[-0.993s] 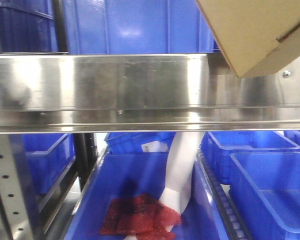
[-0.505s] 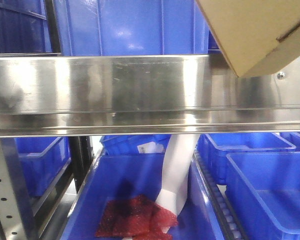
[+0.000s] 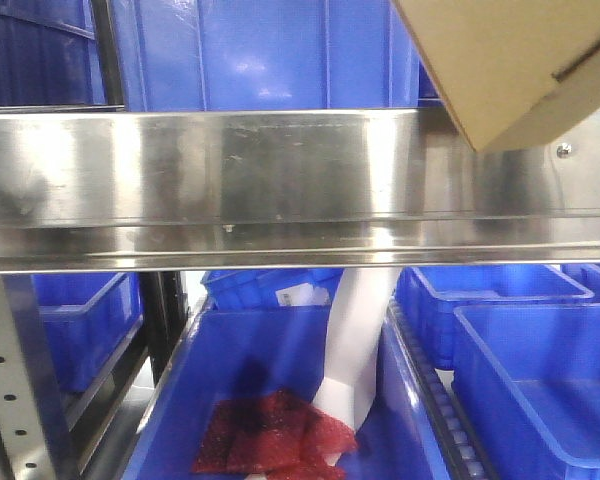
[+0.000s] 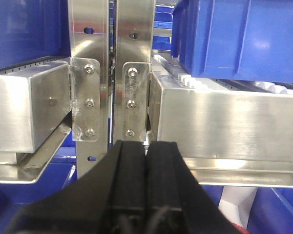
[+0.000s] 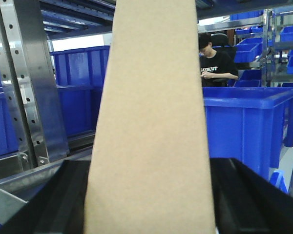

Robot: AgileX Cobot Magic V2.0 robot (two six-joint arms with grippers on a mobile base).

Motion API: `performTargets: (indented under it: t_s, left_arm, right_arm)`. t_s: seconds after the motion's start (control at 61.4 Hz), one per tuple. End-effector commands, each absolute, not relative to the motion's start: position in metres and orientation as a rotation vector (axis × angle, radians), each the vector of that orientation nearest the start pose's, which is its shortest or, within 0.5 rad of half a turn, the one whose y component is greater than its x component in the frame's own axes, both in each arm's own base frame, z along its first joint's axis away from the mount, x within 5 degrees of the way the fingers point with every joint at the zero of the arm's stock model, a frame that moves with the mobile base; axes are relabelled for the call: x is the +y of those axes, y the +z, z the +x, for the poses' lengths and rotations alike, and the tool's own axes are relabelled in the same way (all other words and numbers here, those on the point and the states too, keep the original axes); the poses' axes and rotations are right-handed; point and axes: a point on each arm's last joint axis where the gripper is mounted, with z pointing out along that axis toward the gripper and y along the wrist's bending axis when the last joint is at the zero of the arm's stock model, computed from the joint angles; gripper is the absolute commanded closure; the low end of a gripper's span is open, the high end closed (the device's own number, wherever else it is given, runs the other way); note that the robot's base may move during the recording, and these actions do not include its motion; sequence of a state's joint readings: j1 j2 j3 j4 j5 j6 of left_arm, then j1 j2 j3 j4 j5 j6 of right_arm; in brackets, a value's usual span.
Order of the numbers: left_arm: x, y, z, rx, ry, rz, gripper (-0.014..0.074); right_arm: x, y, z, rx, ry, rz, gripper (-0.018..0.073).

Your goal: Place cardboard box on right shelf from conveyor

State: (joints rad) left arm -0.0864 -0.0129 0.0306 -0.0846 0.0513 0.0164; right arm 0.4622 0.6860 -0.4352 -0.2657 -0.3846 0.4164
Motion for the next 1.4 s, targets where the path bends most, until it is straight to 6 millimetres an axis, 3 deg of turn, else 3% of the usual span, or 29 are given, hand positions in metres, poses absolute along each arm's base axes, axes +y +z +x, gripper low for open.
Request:
performTargets:
  t_s: [0.0,0.277,0.505,0.879,1.172,1.384]
  left_arm:
    - [-0.005,0.209,0.055,1.448,-0.138,0.006,0.0715]
    - [-0.005,0.209,0.055,1.448,-0.138,0.006,0.0715]
    - [-0.005,0.209,0.055,1.448,-0.138,0.006,0.0715]
    - [-0.005,0.209,0.055,1.448,-0.138,0.006,0.0715]
    - [-0.005,0.209,0.055,1.448,-0.138,0.006,0.0715]
    - [-0.005,0.209,0.055,1.448,-0.138,0.006,0.0715]
  right_arm:
    - [0.072,0.359,0.121,1.182,0.623,-0.285,0.0456]
    - [0.079,0.403,0.130,1.165,0.443,-0.443,0.0456]
    - [0.094,0.425,0.159,1.174,0.226,-0.623,0.0456]
    - [0.129,0.399,0.209,1.131,-0.017,-1.025,0.0456]
    - [0.154,0.377,0.209,0.900,0.008,-1.365,0.0456]
    - [0.161,0.365,0.215,0.890,0.054,-1.423,0.0456]
